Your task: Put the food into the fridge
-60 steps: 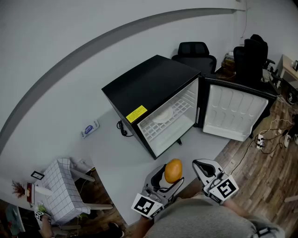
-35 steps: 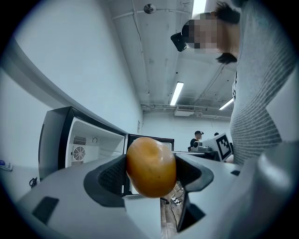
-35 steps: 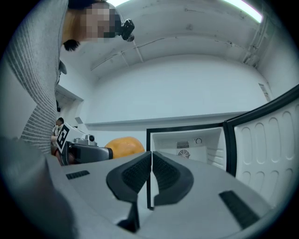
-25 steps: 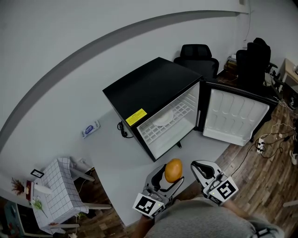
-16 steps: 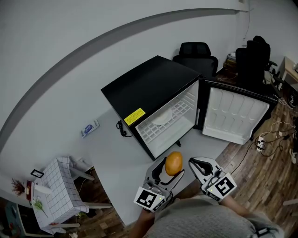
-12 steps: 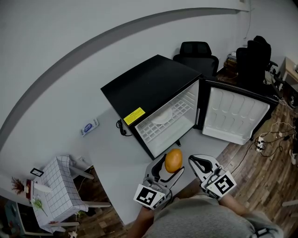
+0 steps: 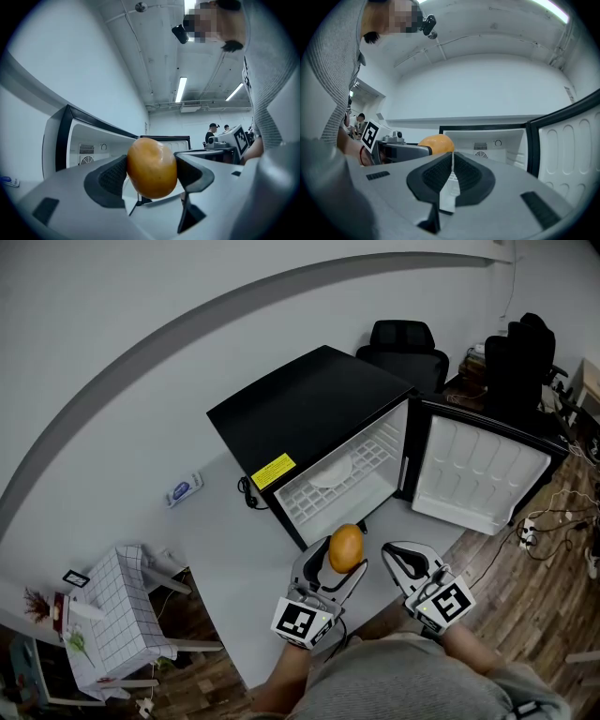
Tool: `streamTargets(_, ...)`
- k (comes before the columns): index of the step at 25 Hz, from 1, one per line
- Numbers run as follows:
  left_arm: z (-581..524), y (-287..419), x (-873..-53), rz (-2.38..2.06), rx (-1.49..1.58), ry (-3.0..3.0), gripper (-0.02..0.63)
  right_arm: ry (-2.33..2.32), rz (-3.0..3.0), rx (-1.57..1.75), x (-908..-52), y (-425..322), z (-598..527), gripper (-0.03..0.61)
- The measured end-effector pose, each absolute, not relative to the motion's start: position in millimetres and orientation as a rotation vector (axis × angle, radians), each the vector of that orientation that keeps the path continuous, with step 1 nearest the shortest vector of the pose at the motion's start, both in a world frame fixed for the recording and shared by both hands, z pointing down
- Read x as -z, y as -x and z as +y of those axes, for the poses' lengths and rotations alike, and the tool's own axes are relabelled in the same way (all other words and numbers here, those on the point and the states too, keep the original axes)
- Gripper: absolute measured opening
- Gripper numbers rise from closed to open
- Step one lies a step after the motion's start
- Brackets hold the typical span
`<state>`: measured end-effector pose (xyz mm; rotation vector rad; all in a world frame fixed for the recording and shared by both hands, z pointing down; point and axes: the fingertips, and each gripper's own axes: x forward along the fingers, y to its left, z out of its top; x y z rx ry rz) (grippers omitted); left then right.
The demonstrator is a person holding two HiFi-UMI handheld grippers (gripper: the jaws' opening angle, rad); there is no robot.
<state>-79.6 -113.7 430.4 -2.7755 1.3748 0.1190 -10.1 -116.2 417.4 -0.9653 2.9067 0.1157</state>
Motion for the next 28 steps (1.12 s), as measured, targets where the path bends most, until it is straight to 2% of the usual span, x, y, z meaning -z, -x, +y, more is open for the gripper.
streamTargets(28, -211.9, 78.9, -465.9, 1.612, 0.122, 2.655, 0.336, 0.926, 2.935, -0.084, -449.3, -9.8, -193.6, 0.014)
